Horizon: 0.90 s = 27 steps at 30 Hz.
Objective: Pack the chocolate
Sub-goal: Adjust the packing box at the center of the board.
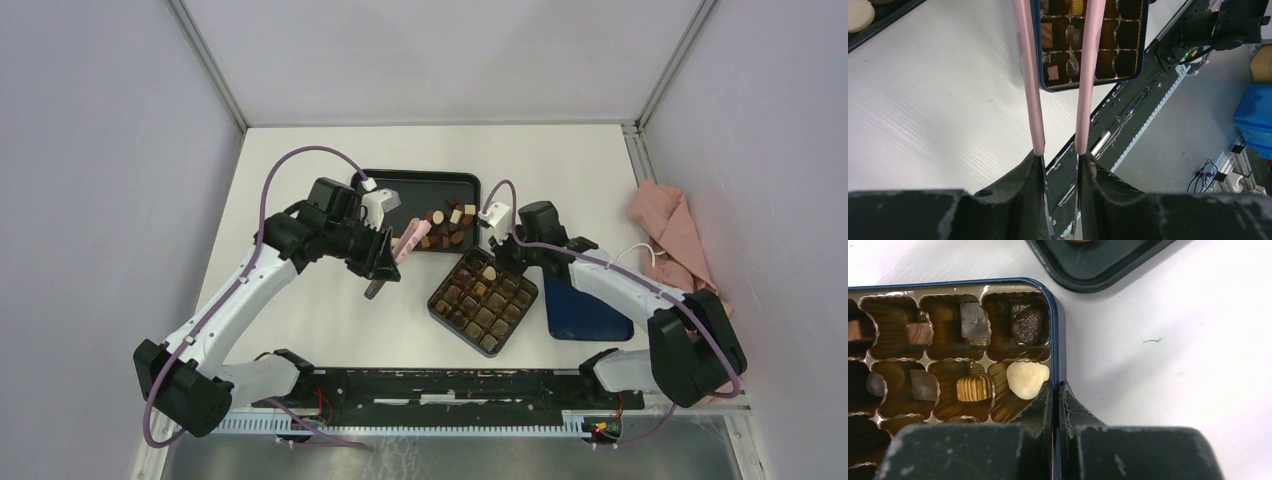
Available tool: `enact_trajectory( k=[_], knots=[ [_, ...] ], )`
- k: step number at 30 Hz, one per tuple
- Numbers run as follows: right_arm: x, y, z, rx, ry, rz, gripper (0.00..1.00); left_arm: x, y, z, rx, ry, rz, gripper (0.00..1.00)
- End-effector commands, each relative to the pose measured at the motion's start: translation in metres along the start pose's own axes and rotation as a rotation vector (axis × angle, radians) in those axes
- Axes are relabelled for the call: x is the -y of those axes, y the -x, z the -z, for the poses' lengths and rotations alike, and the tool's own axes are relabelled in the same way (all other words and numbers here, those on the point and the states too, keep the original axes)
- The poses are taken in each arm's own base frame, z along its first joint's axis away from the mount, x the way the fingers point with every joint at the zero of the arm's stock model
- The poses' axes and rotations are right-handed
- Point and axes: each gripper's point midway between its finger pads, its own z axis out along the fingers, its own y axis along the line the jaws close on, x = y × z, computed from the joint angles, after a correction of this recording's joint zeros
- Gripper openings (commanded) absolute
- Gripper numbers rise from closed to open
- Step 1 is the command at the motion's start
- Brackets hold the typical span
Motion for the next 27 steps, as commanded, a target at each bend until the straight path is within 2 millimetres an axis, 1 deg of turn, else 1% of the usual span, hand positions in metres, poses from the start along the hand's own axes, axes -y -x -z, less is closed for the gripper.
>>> enact_trajectory(
  k=[1, 5, 8, 15, 18, 20, 22, 23, 24, 27],
  knots=[
    [0.02, 0.054, 0.027, 0.166, -0.13, 0.05, 0.0, 0.011, 0.01, 0.006, 0.039, -0.039, -0.031, 0.02],
    [0.04, 0.087, 0.052, 0.231, -0.257, 0.117, 0.0, 0.013, 0.013, 0.008, 0.047, -0.039, -0.034, 0.02],
    [0.051, 0.103, 0.069, 0.265, -0.33, 0.162, 0.0, 0.013, 0.014, 0.008, 0.048, -0.04, -0.034, 0.02],
    [0.06, 0.118, 0.097, 0.311, -0.451, 0.249, 0.0, 0.016, 0.015, 0.008, 0.046, -0.056, -0.055, 0.02],
    [0.062, 0.123, 0.103, 0.316, -0.471, 0.27, 0.0, 0.016, 0.015, 0.007, 0.041, -0.065, -0.061, 0.02],
    [0.061, 0.124, 0.103, 0.318, -0.464, 0.271, 0.0, 0.017, 0.015, 0.006, 0.04, -0.072, -0.065, 0.02],
    [0.055, 0.12, 0.096, 0.314, -0.422, 0.252, 0.0, 0.02, 0.013, 0.006, 0.037, -0.088, -0.069, 0.02],
    [0.052, 0.115, 0.091, 0.304, -0.403, 0.228, 0.0, 0.021, 0.013, 0.005, 0.035, -0.095, -0.07, 0.02],
    [0.043, 0.11, 0.082, 0.303, -0.344, 0.214, 0.0, 0.023, 0.01, 0.004, 0.03, -0.104, -0.072, 0.02],
    [0.025, 0.09, 0.06, 0.283, -0.219, 0.137, 0.0, 0.03, 0.002, 0.0, 0.011, -0.138, -0.074, 0.02]
  ],
)
